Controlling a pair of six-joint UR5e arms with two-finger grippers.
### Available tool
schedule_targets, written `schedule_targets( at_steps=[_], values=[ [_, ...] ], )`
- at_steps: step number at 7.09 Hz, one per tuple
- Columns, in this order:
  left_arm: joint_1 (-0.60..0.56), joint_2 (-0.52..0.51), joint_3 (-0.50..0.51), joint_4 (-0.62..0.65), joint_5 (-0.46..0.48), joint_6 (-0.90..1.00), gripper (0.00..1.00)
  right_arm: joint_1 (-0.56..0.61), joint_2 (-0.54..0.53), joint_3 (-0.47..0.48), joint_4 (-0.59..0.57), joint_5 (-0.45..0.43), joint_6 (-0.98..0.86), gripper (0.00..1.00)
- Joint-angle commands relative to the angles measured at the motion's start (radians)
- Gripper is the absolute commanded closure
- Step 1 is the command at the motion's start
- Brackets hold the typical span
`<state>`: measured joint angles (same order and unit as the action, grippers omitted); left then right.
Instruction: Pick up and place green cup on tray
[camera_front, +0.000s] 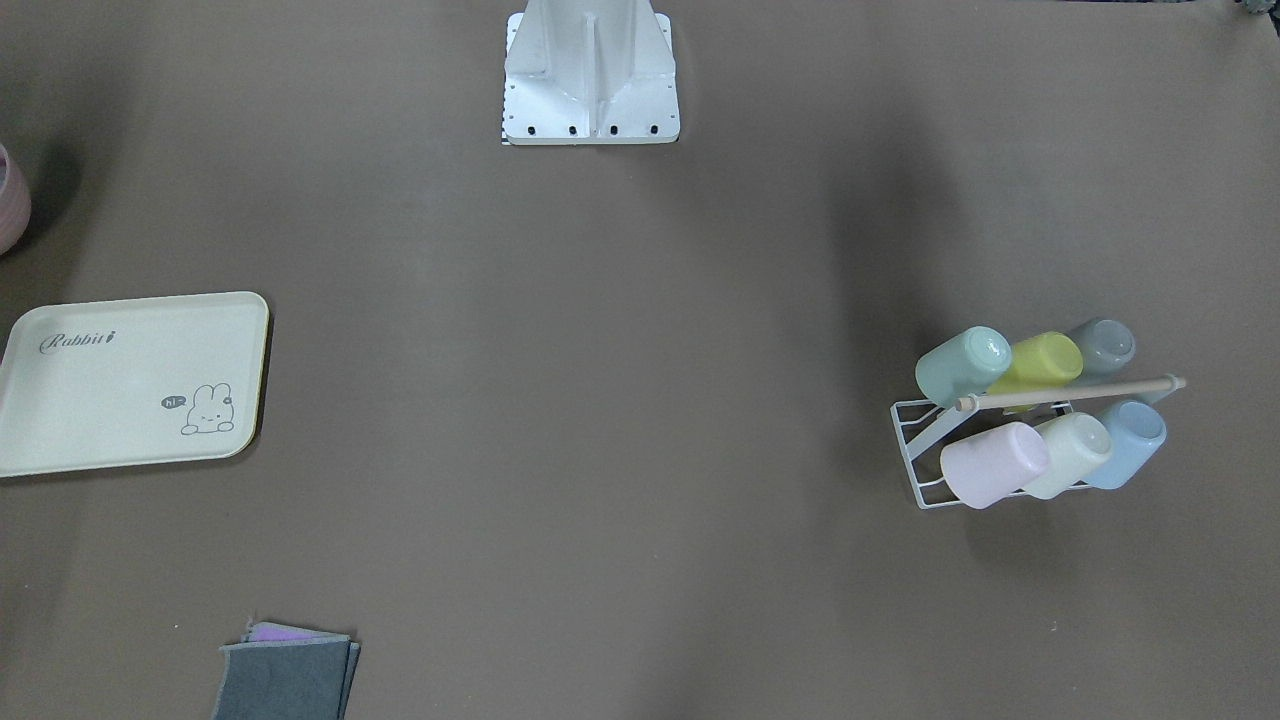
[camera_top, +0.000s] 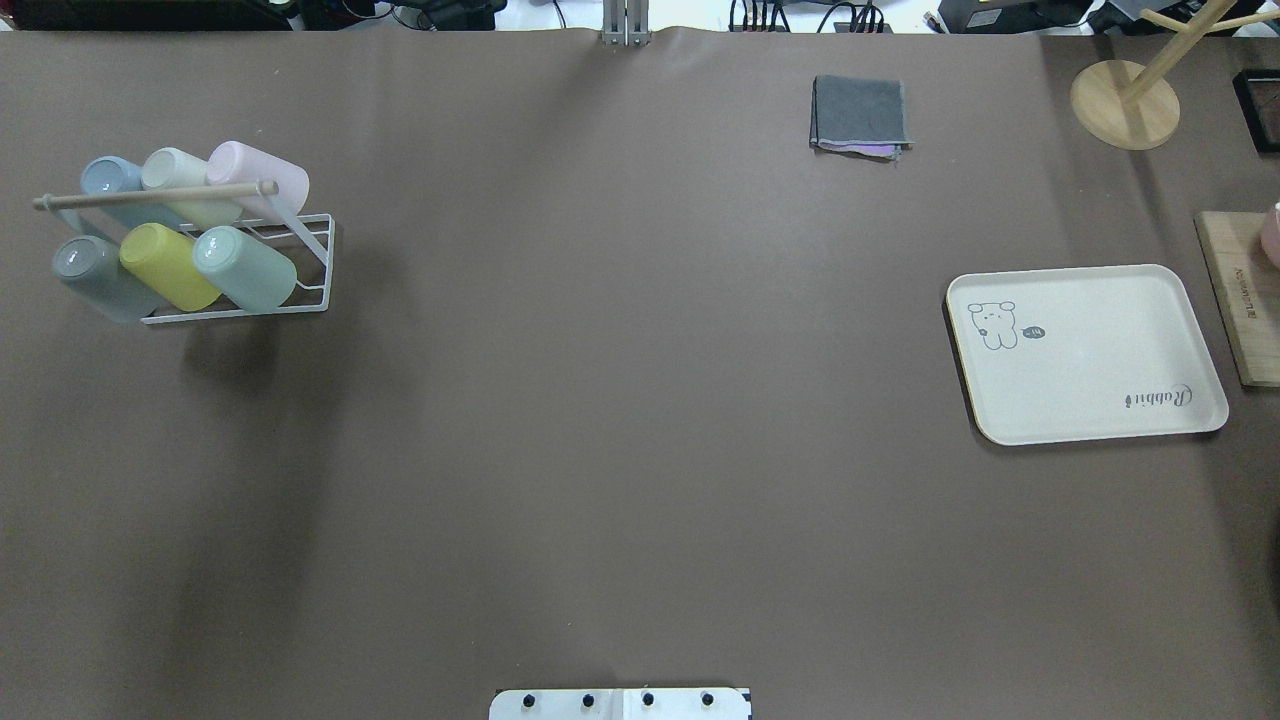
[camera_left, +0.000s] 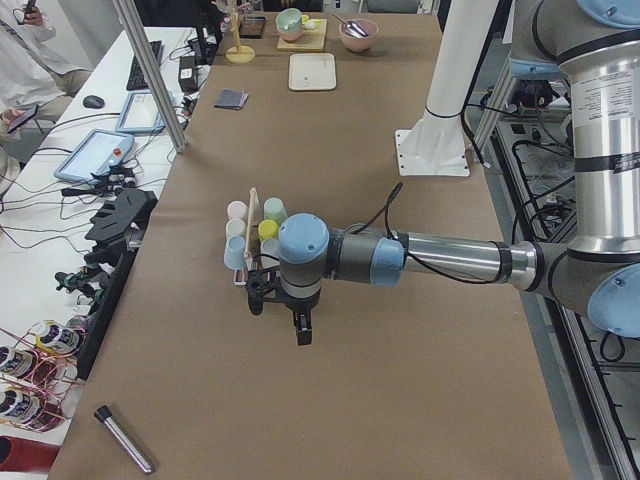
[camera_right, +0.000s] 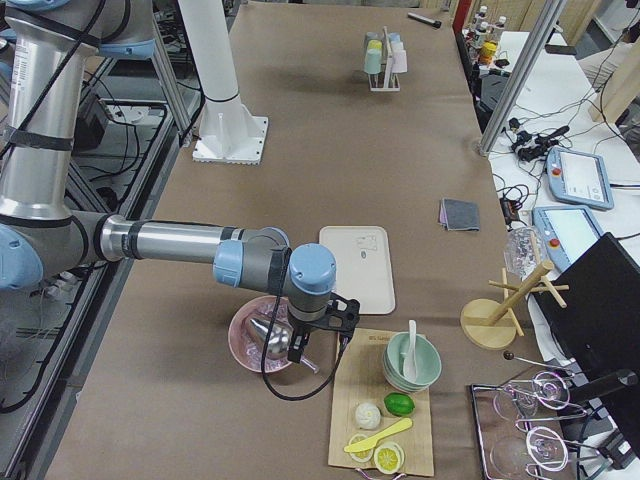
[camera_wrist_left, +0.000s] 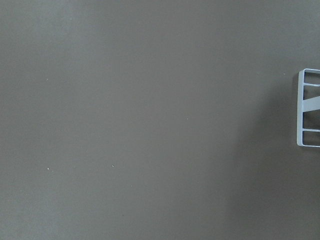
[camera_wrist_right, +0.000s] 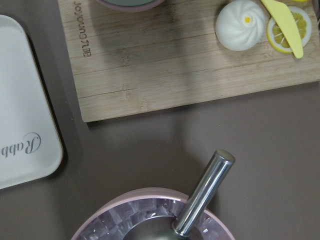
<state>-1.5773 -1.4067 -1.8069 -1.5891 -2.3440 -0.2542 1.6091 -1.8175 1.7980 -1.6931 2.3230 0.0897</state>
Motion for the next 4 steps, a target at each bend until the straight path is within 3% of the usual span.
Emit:
schedule_targets(
  at_steps=[1, 4],
  values=[
    [0.0, -0.006, 0.049, -0.002, 0.012, 0.065, 0.02, 0.002, 0.004, 0.007, 0.001, 0.007, 0.007, 0.0],
    [-0.001, -0.009, 0.051, 0.0, 0.012, 0.078, 0.02, -0.071, 0.075, -0.005, -0.002, 0.012, 0.079, 0.0]
  ],
)
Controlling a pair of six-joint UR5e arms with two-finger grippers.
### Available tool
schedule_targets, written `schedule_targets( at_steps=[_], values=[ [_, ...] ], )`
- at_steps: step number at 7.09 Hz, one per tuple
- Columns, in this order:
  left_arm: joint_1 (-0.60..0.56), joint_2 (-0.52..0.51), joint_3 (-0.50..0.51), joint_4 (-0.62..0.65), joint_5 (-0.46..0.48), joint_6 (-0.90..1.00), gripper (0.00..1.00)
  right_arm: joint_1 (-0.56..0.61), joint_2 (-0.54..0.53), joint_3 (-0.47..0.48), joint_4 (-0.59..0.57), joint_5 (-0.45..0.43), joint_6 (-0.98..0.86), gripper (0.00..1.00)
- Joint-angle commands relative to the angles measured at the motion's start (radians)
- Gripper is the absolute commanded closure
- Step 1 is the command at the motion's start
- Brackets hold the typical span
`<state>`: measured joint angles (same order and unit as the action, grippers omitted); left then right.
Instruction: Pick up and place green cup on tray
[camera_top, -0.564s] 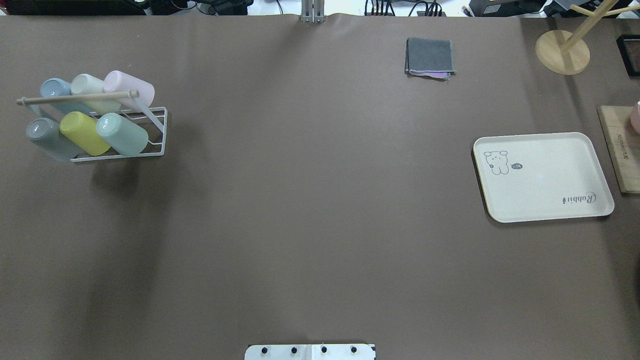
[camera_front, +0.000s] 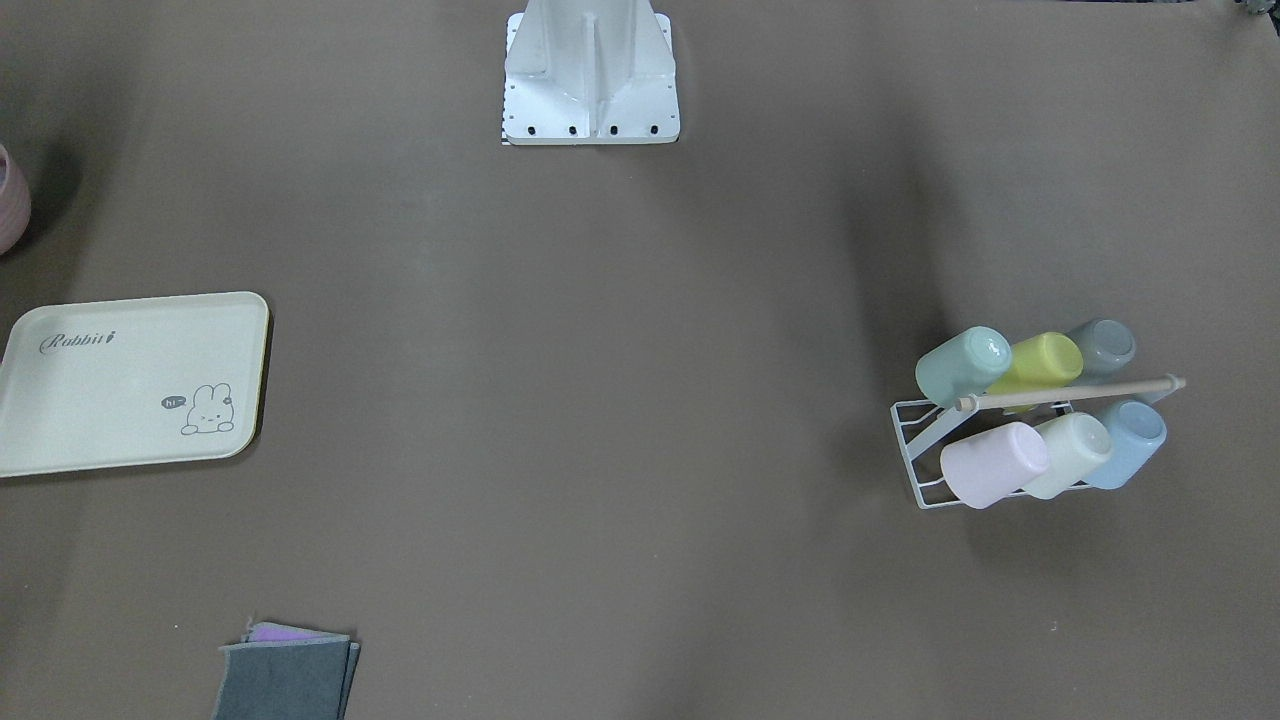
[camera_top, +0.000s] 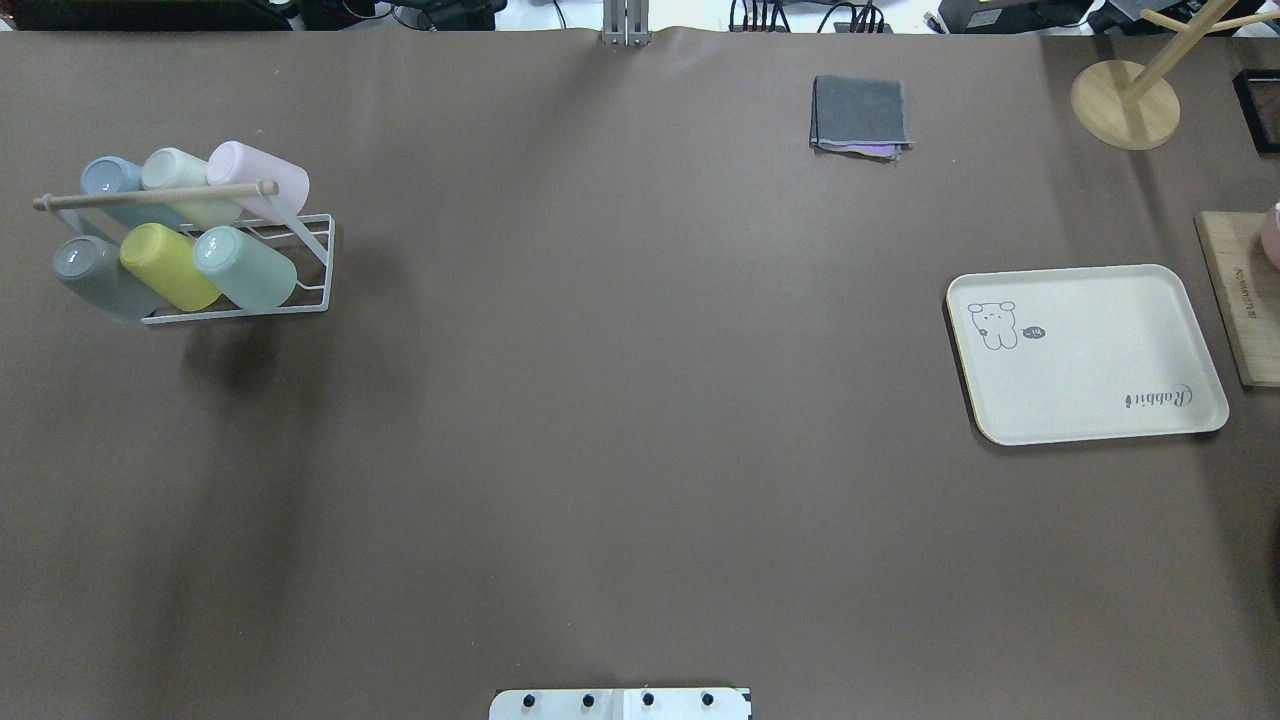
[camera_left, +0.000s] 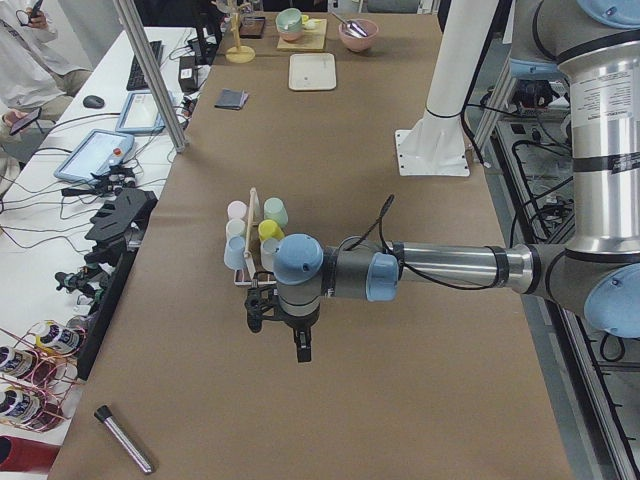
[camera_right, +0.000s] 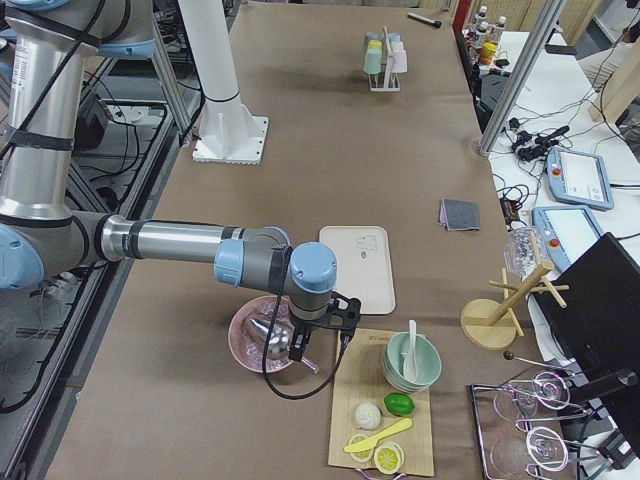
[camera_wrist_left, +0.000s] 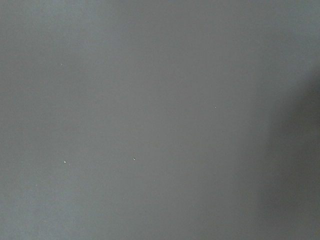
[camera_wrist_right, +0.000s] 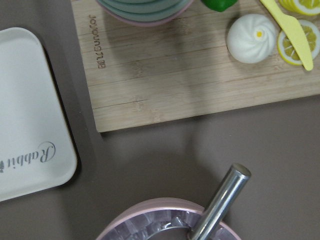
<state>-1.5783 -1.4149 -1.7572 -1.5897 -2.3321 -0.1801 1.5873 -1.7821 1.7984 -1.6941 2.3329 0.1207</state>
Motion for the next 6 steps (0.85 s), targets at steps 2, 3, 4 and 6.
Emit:
schedule_targets(
  at_steps=[2, 3, 4, 6],
  values=[
    [-0.002, -0.001, -0.002, -0.001, 0.0, 0.004, 0.02, -0.165, 0.128, -0.008, -0.001, 0.014, 0.169, 0.0],
    [-0.002, -0.001, -0.002, -0.001, 0.002, 0.004, 0.02, -0.215, 0.165, -0.025, 0.002, 0.014, 0.189, 0.0],
    [-0.002, -0.001, -0.002, -0.001, 0.005, 0.004, 0.02, -0.248, 0.214, -0.08, 0.043, 0.013, 0.191, 0.01],
    [-0.002, -0.001, -0.01, -0.001, 0.005, 0.002, 0.02, -0.341, 0.274, -0.123, 0.074, -0.009, 0.273, 0.04]
  ],
)
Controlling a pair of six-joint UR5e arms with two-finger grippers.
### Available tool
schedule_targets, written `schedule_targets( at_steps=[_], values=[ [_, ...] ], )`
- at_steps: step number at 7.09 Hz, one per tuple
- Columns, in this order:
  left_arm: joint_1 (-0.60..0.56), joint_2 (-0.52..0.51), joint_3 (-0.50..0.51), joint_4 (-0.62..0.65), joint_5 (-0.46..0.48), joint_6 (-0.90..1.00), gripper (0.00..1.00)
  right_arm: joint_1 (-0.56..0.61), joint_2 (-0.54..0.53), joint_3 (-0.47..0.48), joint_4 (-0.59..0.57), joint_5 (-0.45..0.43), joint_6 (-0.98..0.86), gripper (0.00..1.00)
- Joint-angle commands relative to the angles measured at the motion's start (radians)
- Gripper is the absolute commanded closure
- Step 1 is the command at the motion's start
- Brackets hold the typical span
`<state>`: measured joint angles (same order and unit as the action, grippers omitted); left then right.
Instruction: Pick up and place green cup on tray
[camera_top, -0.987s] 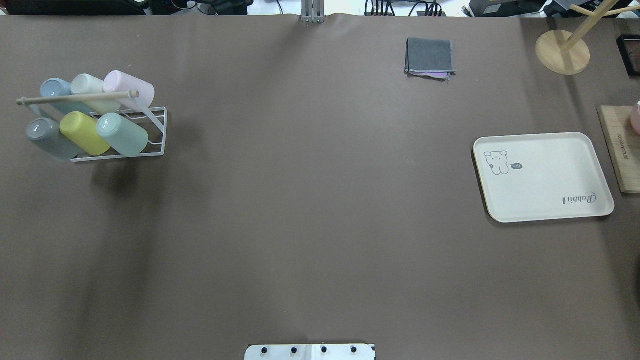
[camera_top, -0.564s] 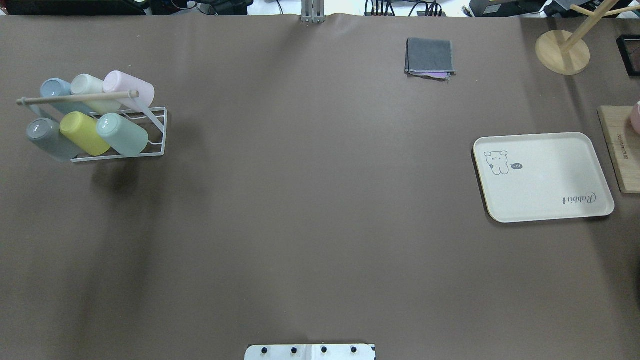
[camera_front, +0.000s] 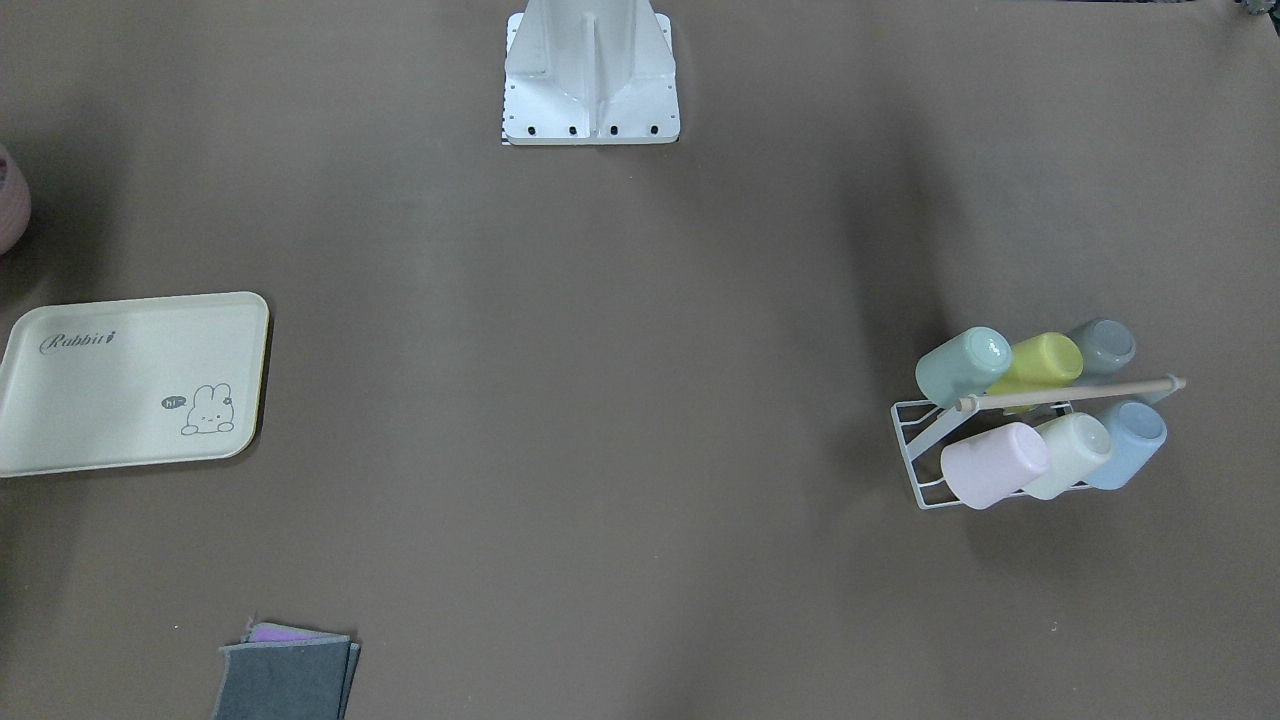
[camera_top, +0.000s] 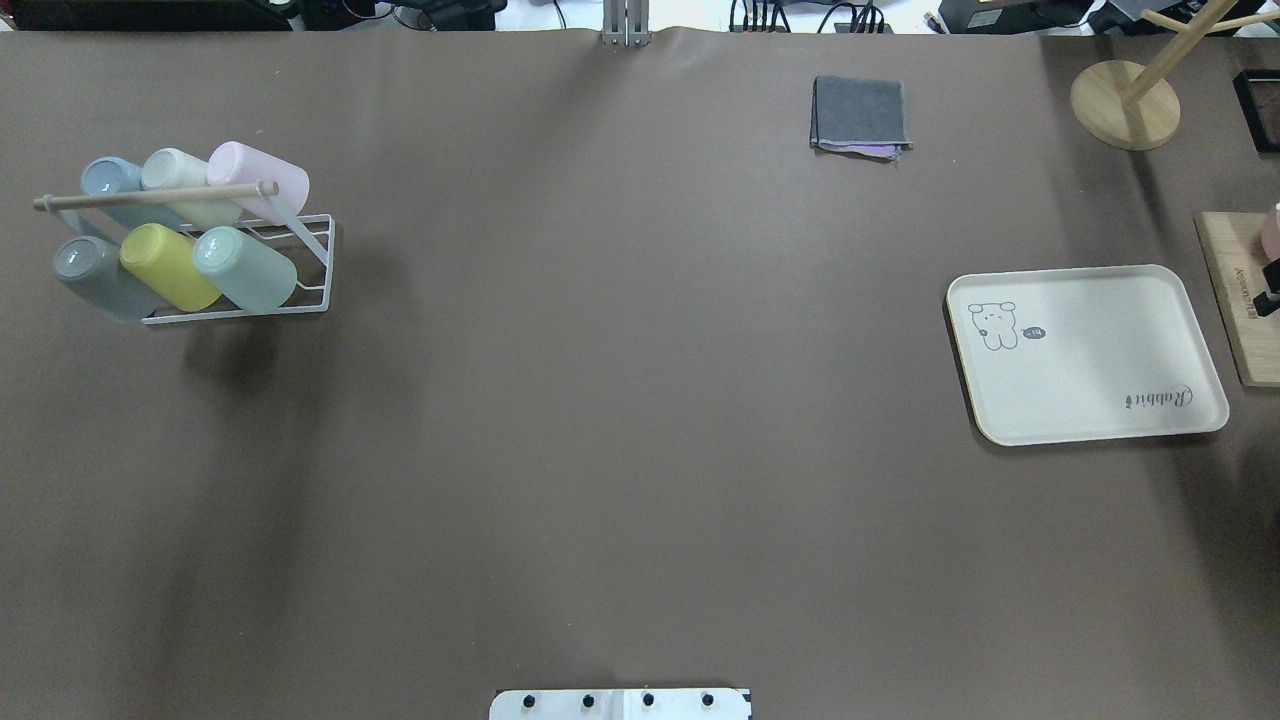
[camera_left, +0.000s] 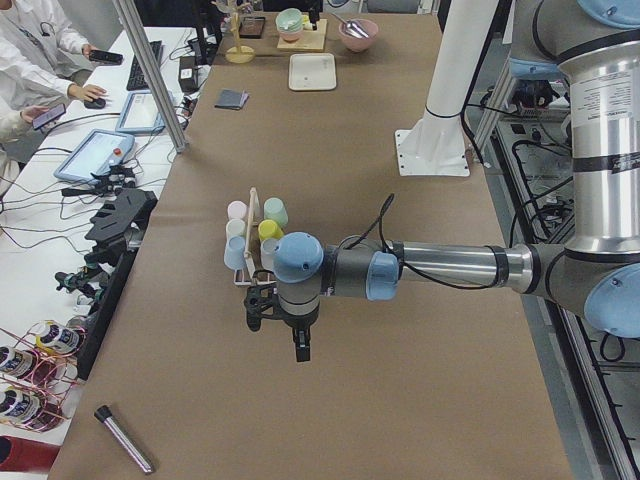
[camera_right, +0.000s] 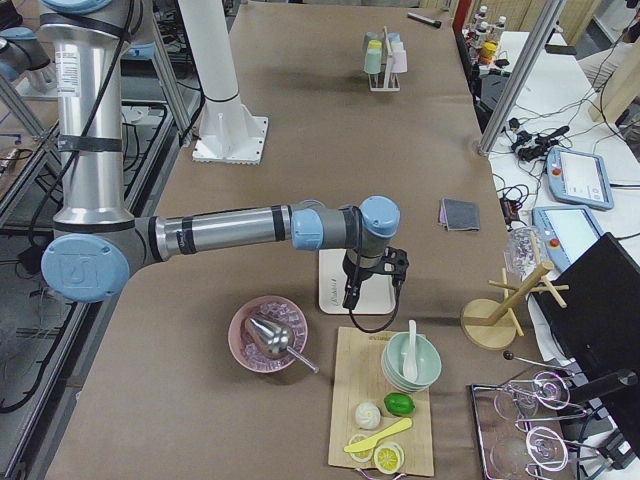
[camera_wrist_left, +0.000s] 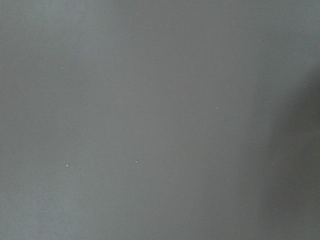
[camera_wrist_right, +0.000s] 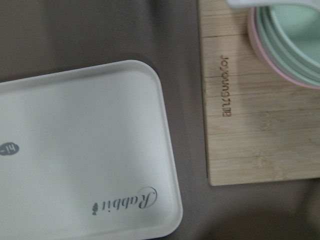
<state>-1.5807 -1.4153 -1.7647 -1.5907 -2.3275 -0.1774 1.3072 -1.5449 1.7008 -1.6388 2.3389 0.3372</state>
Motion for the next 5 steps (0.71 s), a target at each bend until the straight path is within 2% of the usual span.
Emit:
schedule_targets(
  at_steps=[1, 2, 4, 5],
  values=[
    [-0.001, -0.002, -0.002, 0.0, 0.0, -0.001, 0.02, -0.078, 0.042, -0.088, 0.099, -0.032, 0.065, 0.05],
    [-0.002, -0.004, -0.009, 0.0, 0.002, 0.001, 0.02, -0.086, 0.042, -0.145, 0.184, -0.032, 0.09, 0.06],
    [-0.005, -0.005, -0.031, 0.002, 0.003, 0.001, 0.02, -0.106, 0.049, -0.171, 0.197, -0.03, 0.111, 0.15],
    [-0.005, -0.005, -0.077, 0.003, 0.007, 0.001, 0.02, -0.106, 0.049, -0.19, 0.197, -0.029, 0.103, 0.24]
  ],
)
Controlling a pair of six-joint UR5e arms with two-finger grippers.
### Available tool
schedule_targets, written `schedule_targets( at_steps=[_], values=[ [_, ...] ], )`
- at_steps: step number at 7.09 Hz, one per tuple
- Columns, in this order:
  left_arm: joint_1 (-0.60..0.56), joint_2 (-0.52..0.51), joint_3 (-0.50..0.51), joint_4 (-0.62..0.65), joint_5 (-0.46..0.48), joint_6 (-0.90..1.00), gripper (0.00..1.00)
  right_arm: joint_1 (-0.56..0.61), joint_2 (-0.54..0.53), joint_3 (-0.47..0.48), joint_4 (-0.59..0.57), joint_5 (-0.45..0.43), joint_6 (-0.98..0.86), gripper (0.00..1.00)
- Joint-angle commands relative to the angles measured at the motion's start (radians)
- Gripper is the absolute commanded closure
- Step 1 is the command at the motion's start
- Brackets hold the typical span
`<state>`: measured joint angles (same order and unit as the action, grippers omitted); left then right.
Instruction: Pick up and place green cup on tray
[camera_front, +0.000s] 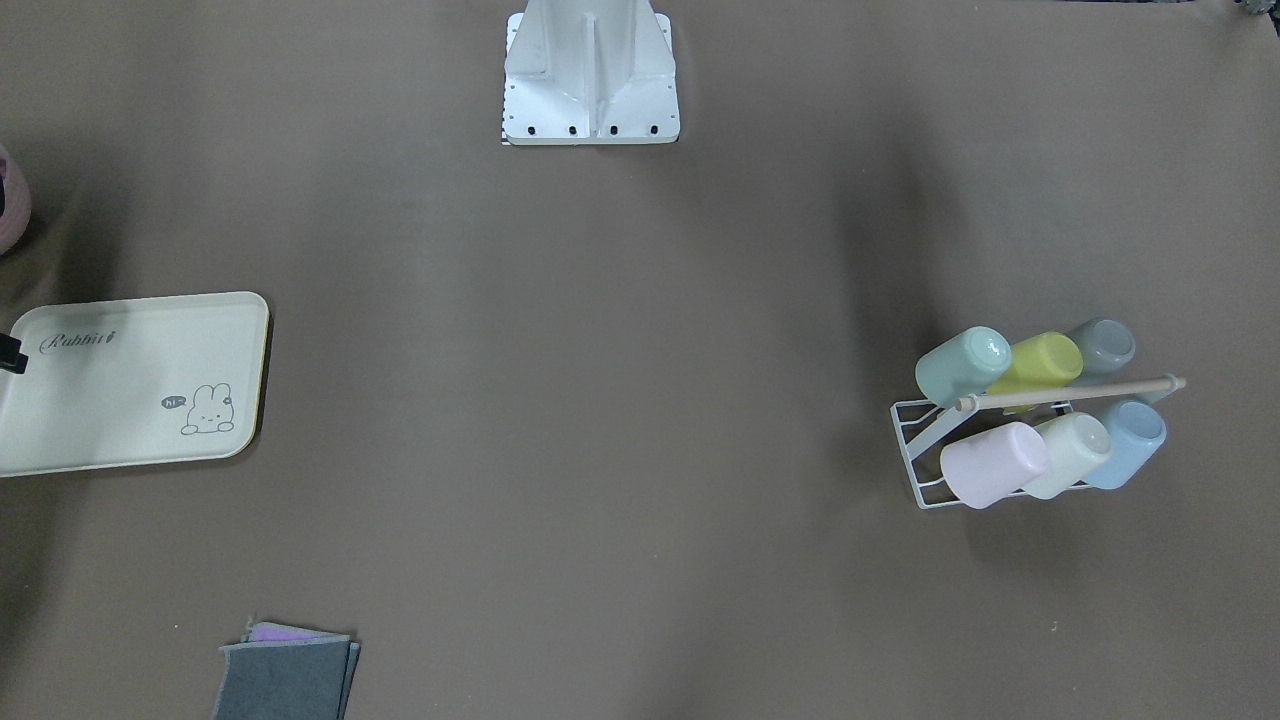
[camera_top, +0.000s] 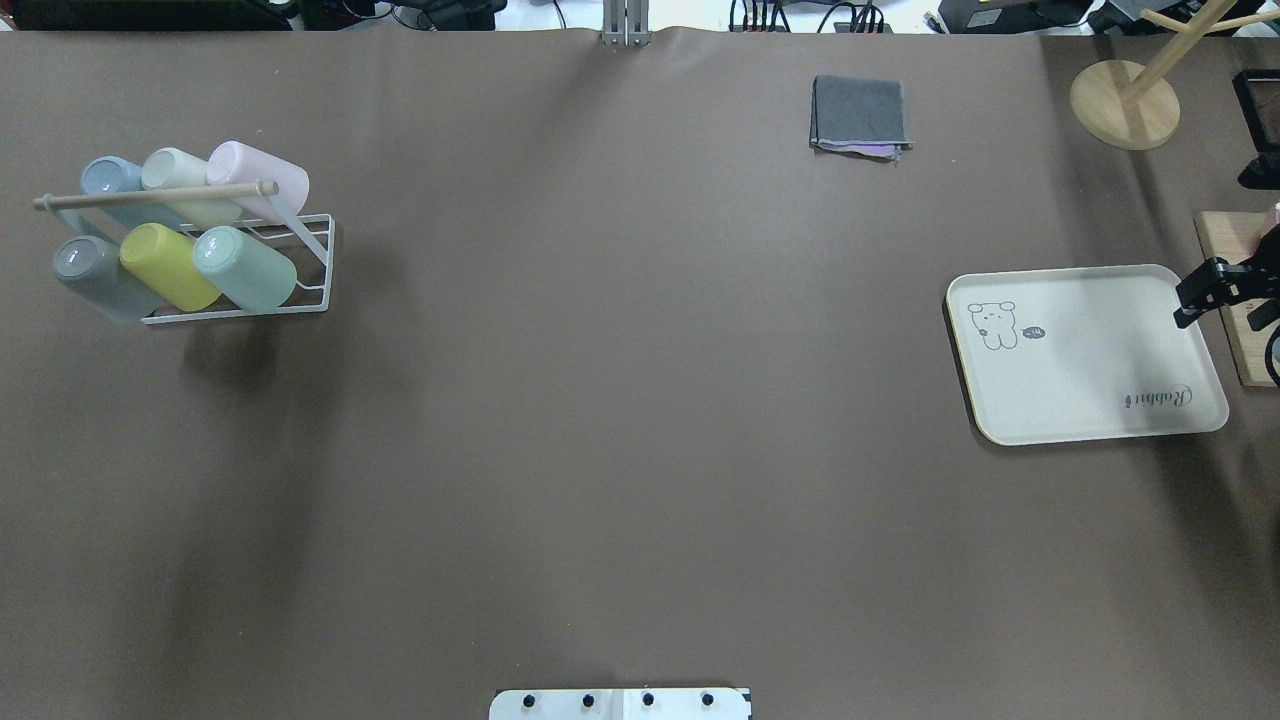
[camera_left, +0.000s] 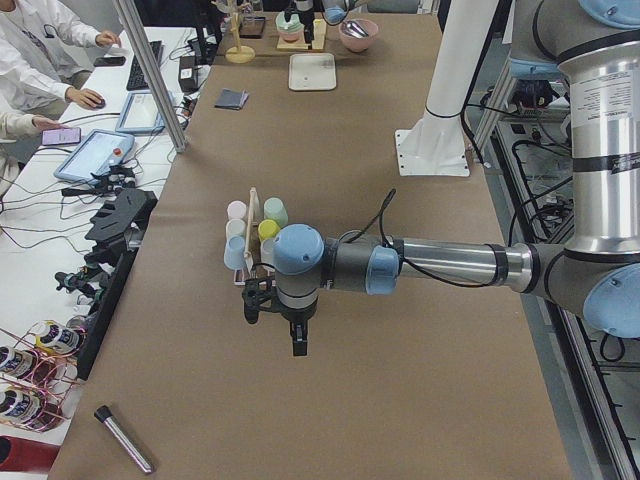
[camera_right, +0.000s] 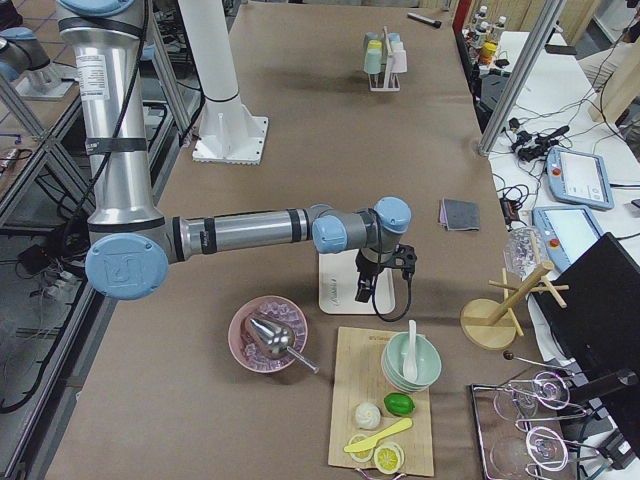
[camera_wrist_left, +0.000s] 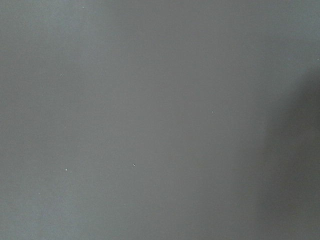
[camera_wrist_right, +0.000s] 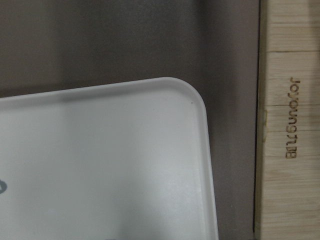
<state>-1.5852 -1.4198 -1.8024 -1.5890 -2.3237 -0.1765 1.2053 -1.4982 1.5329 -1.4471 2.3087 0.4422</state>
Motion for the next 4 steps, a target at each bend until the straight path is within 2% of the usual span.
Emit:
schedule_targets(
  at_steps=[1, 2, 4],
  values=[
    [-0.001, 0.001, -0.099, 0.001, 0.003, 0.002, 0.03, -0.006, 0.003, -0.031, 0.005, 0.001, -0.005, 0.33],
    [0.005, -0.002, -0.138, 0.001, 0.001, 0.0, 0.03, -0.015, 0.006, -0.052, 0.007, 0.003, -0.003, 0.39],
    [0.023, -0.092, -0.219, 0.007, -0.006, 0.002, 0.03, -0.03, 0.05, -0.135, 0.03, 0.0, -0.005, 0.4]
  ],
)
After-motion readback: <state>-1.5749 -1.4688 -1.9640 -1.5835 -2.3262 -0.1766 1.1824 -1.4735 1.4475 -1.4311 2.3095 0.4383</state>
